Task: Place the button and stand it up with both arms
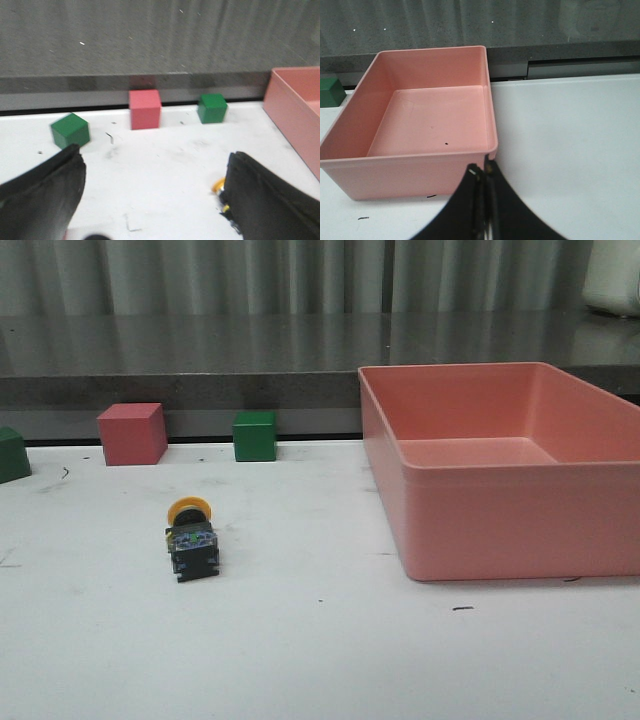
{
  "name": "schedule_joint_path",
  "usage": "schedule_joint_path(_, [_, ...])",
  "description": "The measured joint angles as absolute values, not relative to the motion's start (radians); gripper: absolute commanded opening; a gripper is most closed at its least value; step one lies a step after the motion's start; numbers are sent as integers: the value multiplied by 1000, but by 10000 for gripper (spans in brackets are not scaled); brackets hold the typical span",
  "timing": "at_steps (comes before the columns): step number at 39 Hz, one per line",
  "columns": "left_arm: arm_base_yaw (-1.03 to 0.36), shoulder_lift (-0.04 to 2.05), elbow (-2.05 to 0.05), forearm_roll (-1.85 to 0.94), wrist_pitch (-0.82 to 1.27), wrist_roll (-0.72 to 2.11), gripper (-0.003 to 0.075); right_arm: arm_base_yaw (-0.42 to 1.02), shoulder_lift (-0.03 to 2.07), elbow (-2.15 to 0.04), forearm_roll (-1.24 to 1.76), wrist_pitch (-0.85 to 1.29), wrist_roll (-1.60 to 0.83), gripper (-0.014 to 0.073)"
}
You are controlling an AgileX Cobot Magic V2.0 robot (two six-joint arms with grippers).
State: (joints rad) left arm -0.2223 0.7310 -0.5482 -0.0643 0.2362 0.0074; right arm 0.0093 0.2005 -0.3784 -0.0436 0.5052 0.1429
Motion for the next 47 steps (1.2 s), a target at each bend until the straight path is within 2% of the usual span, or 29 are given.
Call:
schedule_joint_path(7, [-390, 950, -619, -71, 234, 9, 545, 9, 201, -378, -45, 505, 141, -69])
schedule_joint_path(14, [-456, 1153, -717, -158, 239, 11, 545, 9, 201, -378, -45, 505, 141, -69])
schedule_joint_path(24, [-460, 1423, -913, -325, 388, 0, 545, 9, 201, -378, -45, 505, 141, -69])
schedule_joint_path(35, [-395, 1643, -1117, -341, 635, -175, 545, 9, 201, -378, -45, 505, 141, -69])
schedule_joint_path(47, [-368, 1872, -1294, -341, 777, -200, 547, 9, 201, -378, -45, 503, 141, -69])
